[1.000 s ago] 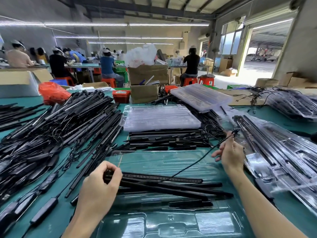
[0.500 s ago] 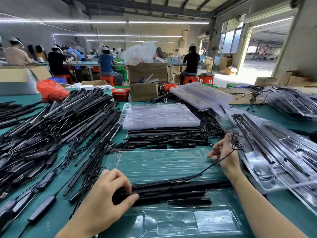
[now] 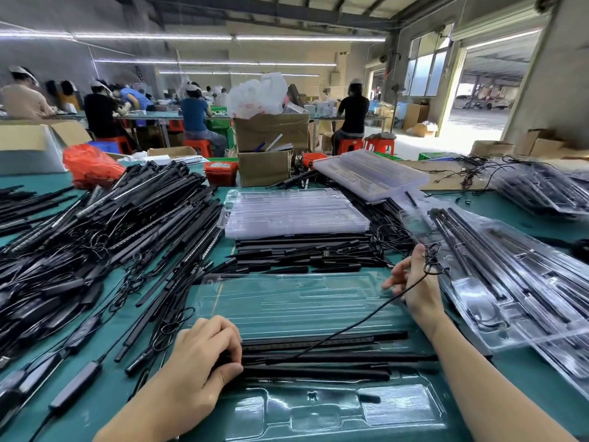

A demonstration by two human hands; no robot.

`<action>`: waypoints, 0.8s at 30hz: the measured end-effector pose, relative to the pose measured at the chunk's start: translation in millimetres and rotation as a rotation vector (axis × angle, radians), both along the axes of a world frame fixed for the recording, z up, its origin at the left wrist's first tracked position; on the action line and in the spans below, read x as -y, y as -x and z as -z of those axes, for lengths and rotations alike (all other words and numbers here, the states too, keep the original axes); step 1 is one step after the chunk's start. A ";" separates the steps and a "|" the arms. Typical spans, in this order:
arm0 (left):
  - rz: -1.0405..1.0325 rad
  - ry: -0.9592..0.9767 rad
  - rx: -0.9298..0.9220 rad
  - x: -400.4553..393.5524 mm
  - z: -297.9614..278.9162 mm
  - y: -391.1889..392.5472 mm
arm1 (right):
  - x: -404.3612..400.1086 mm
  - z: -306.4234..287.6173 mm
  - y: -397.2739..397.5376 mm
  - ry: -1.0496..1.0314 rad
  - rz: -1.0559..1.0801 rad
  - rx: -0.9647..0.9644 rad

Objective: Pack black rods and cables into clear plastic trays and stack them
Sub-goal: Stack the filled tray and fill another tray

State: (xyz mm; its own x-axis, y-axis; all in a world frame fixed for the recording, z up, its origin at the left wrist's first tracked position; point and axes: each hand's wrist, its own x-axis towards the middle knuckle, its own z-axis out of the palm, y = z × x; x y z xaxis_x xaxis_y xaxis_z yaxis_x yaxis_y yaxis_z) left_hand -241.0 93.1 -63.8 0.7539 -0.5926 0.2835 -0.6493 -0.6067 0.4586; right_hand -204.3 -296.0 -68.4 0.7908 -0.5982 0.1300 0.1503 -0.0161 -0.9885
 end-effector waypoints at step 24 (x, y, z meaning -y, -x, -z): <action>-0.131 -0.128 -0.015 2.8 2.3 -5.2 | 16.4 -8.2 -0.1 0.053 -0.144 -0.162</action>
